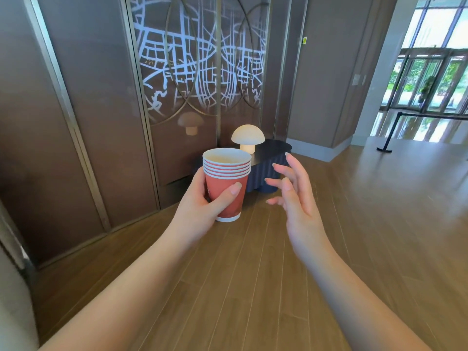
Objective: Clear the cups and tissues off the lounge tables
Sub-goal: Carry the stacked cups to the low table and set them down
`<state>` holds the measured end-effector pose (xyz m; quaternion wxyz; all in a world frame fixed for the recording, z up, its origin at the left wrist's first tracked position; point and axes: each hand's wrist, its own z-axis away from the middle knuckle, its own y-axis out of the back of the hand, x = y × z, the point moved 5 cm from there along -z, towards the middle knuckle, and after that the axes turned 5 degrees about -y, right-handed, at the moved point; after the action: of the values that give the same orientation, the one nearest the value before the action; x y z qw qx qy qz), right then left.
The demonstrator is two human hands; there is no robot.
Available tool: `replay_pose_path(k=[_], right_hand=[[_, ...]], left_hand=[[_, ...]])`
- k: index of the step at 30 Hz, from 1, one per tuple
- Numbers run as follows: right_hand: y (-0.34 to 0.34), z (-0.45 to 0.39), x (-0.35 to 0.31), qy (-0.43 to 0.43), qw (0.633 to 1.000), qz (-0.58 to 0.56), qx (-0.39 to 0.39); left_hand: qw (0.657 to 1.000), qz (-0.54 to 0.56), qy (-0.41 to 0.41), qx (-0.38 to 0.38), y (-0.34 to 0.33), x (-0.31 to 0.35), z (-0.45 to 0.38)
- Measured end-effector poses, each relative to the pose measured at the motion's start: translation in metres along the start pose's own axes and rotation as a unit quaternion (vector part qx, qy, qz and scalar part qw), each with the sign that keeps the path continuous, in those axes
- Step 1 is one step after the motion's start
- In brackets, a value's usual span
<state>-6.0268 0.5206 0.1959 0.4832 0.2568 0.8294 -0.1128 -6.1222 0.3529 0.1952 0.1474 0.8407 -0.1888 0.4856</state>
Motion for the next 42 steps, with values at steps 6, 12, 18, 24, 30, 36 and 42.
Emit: replay_pose_path(k=[6, 12, 18, 24, 30, 36, 42], right_hand=[[0.022, -0.106, 0.069, 0.001, 1.000, -0.005, -0.026], [0.052, -0.218, 0.113, 0.004, 0.999, -0.028, -0.027], [0.050, -0.297, 0.164, -0.001, 0.999, -0.031, -0.032], [0.013, -0.373, 0.225, -0.028, 0.997, -0.043, -0.048], [-0.037, -0.464, 0.271, -0.034, 0.996, -0.035, -0.068], [-0.072, -0.551, 0.305, -0.025, 0.997, -0.047, -0.061], [-0.090, -0.625, 0.360, -0.033, 0.996, -0.047, -0.066]], left_hand=[[1.000, -0.009, 0.010, 0.019, -0.035, -0.059, -0.102], [1.000, -0.011, 0.007, 0.027, -0.072, -0.100, -0.204], [0.999, -0.012, 0.012, 0.044, -0.079, -0.144, -0.285], [0.998, -0.015, 0.006, 0.057, -0.065, -0.201, -0.365], [0.999, -0.005, -0.006, 0.053, -0.030, -0.259, -0.461], [0.999, 0.016, -0.001, 0.047, -0.008, -0.307, -0.549], [0.999, 0.007, 0.010, 0.040, -0.002, -0.365, -0.620]])
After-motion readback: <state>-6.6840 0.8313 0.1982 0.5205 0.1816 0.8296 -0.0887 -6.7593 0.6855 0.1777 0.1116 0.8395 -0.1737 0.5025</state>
